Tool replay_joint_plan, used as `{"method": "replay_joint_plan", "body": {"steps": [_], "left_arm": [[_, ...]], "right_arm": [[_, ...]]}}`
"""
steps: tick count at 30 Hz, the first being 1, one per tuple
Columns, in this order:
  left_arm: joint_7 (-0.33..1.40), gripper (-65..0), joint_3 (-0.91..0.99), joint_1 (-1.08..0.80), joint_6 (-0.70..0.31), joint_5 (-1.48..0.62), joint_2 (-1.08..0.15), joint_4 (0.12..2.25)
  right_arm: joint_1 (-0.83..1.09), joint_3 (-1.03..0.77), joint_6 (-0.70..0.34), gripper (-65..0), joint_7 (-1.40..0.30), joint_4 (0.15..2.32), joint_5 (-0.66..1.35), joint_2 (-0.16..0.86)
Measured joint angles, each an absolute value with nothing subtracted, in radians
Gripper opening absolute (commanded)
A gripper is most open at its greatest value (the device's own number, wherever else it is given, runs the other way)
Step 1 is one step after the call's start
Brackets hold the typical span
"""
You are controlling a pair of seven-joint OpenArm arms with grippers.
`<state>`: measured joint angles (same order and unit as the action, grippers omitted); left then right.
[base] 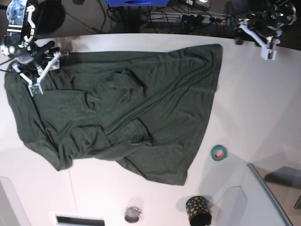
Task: Layout the t-shirt on the table in an organized manner, then fold the t-shirt properly
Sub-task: 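Grasp the opposite shirt corner with the left gripper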
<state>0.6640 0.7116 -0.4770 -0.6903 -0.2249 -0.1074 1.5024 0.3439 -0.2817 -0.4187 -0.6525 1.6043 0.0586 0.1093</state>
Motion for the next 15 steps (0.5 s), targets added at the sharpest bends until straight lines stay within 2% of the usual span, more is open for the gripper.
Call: {"method": "replay_joint_plan", "body": {"steps": [4,9,15], "left_arm": [[0.662,-17.1,0.632,-0.496,-0.693,-0.345,-0.099,1.503],[0.663,-17.1,0.514,-0.480,-0.690,-0.383,-0.100,1.497],[0.608,-17.1,0.517,-0.420,-0.710,-0.442,-0.096,1.383]], "right_arm": [[0.345,-0.282,-0.419,-29.4,-0.650,1.604,0.059,0.110],[0.347,-0.282,-0.419,-29.4,-0.650,1.604,0.059,0.105],[0.348,-0.282,-0.419,-29.4,-0.650,1.604,0.059,0.107]]}}
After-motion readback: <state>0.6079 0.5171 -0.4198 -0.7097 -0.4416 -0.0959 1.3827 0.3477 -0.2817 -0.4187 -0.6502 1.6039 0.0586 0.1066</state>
